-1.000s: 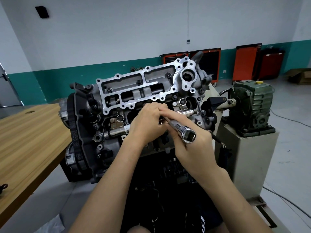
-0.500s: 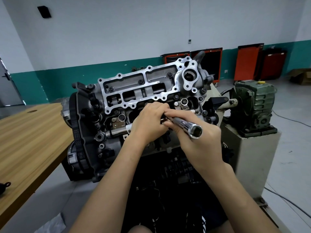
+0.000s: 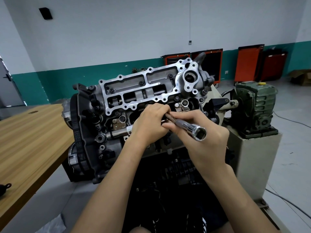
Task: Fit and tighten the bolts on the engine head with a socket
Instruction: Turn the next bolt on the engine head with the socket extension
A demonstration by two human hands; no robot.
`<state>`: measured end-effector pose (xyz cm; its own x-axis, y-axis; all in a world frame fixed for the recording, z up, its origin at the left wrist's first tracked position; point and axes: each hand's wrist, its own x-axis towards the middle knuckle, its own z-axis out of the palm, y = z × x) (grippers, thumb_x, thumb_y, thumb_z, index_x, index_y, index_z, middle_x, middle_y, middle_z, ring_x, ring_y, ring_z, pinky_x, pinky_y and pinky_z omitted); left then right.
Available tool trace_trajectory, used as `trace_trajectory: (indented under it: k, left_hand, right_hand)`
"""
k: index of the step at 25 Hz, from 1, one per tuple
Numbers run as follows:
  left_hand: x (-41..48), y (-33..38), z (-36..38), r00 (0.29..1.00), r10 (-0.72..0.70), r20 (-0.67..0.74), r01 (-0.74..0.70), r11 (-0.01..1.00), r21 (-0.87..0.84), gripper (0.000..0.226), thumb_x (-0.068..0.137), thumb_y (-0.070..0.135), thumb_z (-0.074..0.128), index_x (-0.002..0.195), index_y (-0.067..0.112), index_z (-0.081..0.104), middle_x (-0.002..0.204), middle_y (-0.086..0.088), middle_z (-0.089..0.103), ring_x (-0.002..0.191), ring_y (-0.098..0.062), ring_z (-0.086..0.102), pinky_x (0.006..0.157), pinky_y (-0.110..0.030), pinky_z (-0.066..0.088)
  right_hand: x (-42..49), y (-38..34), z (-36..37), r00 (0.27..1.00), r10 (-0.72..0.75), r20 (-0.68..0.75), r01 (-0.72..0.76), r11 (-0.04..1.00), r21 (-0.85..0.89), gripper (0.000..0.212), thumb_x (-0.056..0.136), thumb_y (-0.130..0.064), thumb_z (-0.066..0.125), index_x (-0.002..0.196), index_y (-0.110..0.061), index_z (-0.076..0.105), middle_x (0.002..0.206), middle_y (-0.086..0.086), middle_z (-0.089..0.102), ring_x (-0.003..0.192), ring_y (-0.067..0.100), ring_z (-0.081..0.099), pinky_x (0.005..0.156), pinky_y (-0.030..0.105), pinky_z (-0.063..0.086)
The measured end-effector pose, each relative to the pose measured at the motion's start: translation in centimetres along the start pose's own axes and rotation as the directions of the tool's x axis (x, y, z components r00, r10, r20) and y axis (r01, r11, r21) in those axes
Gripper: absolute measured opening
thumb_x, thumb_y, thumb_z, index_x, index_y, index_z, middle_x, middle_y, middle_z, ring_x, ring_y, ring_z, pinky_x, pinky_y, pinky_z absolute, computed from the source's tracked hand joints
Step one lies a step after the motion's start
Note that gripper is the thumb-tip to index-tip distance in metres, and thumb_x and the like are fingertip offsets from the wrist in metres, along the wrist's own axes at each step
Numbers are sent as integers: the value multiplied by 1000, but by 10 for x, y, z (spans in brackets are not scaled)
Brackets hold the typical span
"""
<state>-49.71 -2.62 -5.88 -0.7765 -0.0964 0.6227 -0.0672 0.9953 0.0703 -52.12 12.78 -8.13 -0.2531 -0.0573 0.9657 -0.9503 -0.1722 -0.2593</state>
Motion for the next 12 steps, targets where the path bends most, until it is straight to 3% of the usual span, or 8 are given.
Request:
trace_trajectory:
  k: [4,6,9,10,12]
  left_hand:
    - [-2,1,0,998,-50,-31,49,998,-38,11,80,19,52,91,19,56,90,13,51,90,-7,40,65,-14,28]
    - [-1,0,1,999,-37,-25,36,999,-18,11,80,17,52,91,15,55,88,9,53,88,-9,40,68,-13,31]
    - [1,-2,1,1000,-10,7,9,1000,29,8,79,16,53,86,14,52,88,3,54,87,-19,45,72,-26,33]
    - [1,-2,2,1000,-8,1,8,1000,18,6,79,16,54,84,15,51,86,4,53,86,-18,45,70,-24,31]
    - [0,-1,2,999,-18,-35,17,999,-28,6,78,17,54,81,21,51,84,10,50,83,-9,42,64,-16,28]
  right_hand:
    - [-8,-3,6,988,-36,147,34,999,17,31,82,13,66,112,7,65,109,12,70,100,16,66,90,21,51]
    - [-4,1,4,991,-46,122,50,998,-28,30,78,14,71,107,5,69,100,9,73,90,13,67,83,18,53]
    - [1,1,2,1000,6,-5,-6,1000,1,20,77,-10,79,93,0,73,79,8,73,66,23,68,61,32,53]
    - [1,-1,3,1000,15,-18,-14,1000,17,21,79,-15,78,92,0,72,81,7,73,67,23,68,61,32,54]
    - [-3,-2,4,1000,-6,28,5,1000,16,19,84,-9,73,99,3,70,95,6,72,85,17,68,78,21,54]
